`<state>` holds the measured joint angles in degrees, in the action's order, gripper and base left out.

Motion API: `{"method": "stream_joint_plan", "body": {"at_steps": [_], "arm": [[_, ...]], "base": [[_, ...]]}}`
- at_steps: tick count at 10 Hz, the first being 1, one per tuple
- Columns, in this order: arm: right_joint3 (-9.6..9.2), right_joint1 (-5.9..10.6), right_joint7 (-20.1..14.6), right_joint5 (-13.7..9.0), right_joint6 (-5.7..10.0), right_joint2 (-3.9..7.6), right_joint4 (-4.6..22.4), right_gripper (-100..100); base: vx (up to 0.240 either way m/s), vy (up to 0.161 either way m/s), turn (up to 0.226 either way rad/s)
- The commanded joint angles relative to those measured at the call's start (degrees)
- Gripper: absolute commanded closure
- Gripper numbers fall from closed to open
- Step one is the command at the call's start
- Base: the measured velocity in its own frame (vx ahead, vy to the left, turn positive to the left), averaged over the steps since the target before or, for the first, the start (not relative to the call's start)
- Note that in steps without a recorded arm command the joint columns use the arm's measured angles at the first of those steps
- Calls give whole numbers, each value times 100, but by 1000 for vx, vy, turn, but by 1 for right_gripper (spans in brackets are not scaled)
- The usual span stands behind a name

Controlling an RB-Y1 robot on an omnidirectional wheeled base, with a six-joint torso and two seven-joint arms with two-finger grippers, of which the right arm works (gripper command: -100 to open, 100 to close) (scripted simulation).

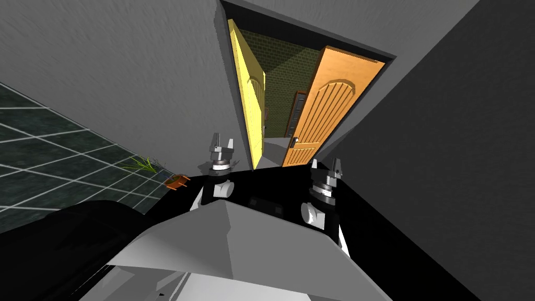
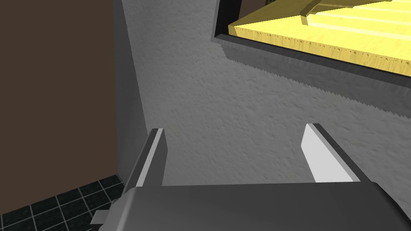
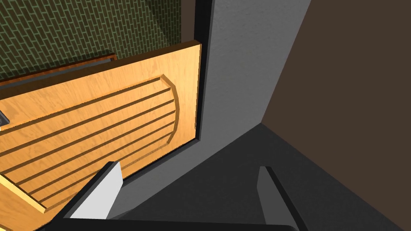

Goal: Push the door open

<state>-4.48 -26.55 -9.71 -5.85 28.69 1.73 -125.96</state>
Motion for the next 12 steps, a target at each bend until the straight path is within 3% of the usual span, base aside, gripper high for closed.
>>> {"method": "stream_joint_plan", "body": {"at_steps": [1, 12], "arm": [[-34, 60, -28, -31, 10, 95, 175, -100], [-187, 828, -239, -316, 77, 853, 1848, -100]], "base": [[81, -56, 66], [91, -55, 79]]}}
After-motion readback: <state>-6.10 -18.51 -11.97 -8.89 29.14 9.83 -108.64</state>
